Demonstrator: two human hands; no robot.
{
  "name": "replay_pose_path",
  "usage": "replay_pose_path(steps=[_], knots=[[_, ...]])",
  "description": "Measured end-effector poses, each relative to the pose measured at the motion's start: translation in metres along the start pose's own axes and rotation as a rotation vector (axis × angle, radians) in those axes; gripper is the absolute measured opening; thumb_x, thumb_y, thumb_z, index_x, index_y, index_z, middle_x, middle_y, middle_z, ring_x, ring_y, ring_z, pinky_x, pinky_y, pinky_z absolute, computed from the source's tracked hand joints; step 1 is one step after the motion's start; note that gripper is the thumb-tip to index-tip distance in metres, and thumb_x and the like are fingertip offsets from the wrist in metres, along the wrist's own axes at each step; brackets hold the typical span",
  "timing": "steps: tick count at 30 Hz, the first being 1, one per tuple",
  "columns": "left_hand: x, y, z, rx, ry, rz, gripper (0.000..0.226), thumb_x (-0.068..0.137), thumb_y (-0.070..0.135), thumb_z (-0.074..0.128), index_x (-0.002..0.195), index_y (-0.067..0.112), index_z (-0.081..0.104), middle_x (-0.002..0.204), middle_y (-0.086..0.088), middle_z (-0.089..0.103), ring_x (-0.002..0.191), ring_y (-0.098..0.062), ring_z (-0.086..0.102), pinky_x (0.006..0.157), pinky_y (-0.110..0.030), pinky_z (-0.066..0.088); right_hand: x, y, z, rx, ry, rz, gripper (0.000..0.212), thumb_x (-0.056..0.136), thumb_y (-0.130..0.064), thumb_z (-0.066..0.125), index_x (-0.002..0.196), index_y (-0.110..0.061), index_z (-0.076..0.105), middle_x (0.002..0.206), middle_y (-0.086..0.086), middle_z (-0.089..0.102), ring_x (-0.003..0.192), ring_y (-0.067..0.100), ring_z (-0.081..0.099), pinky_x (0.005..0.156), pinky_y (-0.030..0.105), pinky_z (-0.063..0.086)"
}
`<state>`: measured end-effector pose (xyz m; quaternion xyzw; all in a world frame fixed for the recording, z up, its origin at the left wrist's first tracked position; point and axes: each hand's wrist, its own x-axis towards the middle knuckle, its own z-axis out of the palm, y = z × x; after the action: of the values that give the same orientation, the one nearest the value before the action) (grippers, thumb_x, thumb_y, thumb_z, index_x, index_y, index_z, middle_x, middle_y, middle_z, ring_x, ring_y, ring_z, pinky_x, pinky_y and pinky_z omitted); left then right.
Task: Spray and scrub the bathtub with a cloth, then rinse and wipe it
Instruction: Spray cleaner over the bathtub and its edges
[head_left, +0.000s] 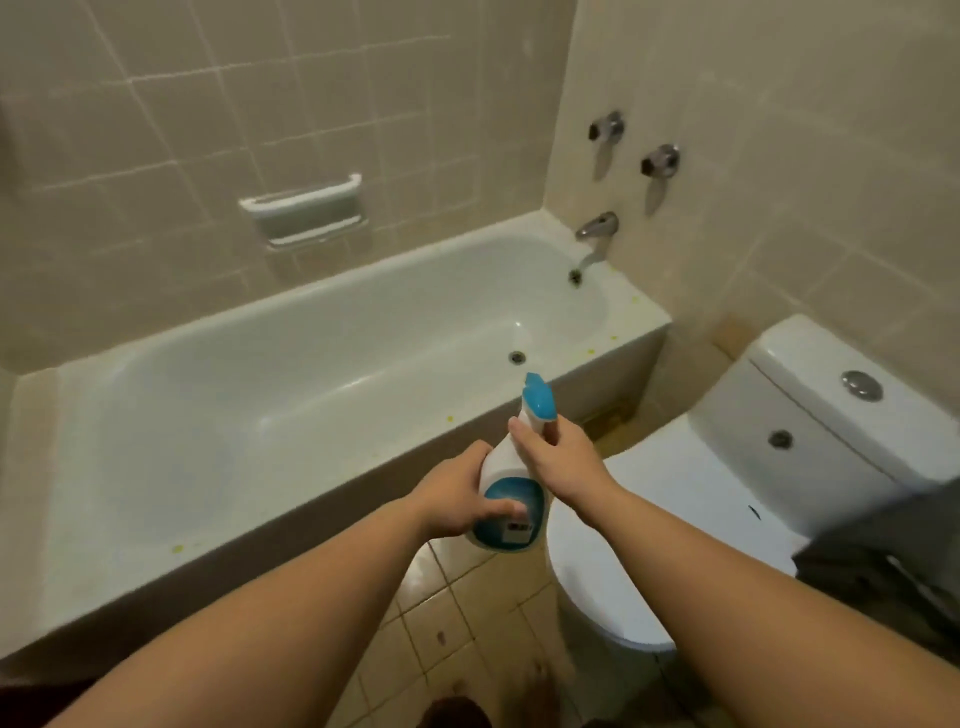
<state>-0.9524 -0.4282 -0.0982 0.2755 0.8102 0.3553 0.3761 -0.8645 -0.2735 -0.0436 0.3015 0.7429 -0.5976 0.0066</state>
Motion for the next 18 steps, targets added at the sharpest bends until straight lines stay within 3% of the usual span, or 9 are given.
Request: replay_pose_path(steps=[2, 9, 15, 18], knots=[[0.020, 0.020, 0.010, 0.043, -0.087, 0.097, 0.075, 0.064, 0.076, 0.085, 0.123, 0.045, 0.050, 0.114, 0.012, 0.070, 0.102, -0.018, 0.072, 0.085, -0.043, 0.063, -0.008, 0.005, -0.024, 0.032, 0.081, 0.023, 0.029, 0.095, -0.057, 0.064, 0.114, -0.036, 0.059, 0.107, -0.009, 0.070, 0.099, 0.013, 0.070, 0.089, 0.037, 0.061], [0.054, 0.107, 0.060, 0.199, -0.351, 0.303, 0.069, 0.071, 0.074, 0.079, 0.125, 0.047, 0.046, 0.117, 0.019, 0.066, 0.105, -0.010, 0.069, 0.090, -0.035, 0.062, -0.055, 0.027, -0.104, 0.100, 0.411, 0.113, 0.041, 0.096, -0.060, 0.060, 0.124, -0.032, 0.053, 0.111, -0.011, 0.064, 0.093, 0.012, 0.068, 0.067, 0.014, 0.053], [0.060, 0.188, 0.130, 0.355, -0.550, 0.469, 0.066, 0.075, 0.068, 0.080, 0.127, 0.045, 0.047, 0.121, 0.020, 0.065, 0.107, -0.009, 0.069, 0.093, -0.029, 0.060, -0.114, 0.058, -0.164, 0.199, 0.711, 0.198, 0.043, 0.098, -0.059, 0.057, 0.131, -0.031, 0.054, 0.123, -0.006, 0.065, 0.103, 0.014, 0.068, 0.082, 0.025, 0.057], [0.054, 0.227, 0.177, 0.412, -0.621, 0.536, 0.064, 0.077, 0.058, 0.083, 0.128, 0.041, 0.047, 0.123, 0.017, 0.065, 0.109, -0.011, 0.068, 0.095, -0.032, 0.060, -0.157, 0.070, -0.196, 0.257, 0.832, 0.215, 0.036, 0.099, -0.056, 0.059, 0.126, -0.034, 0.051, 0.114, -0.010, 0.062, 0.092, 0.008, 0.063, 0.074, 0.017, 0.051]])
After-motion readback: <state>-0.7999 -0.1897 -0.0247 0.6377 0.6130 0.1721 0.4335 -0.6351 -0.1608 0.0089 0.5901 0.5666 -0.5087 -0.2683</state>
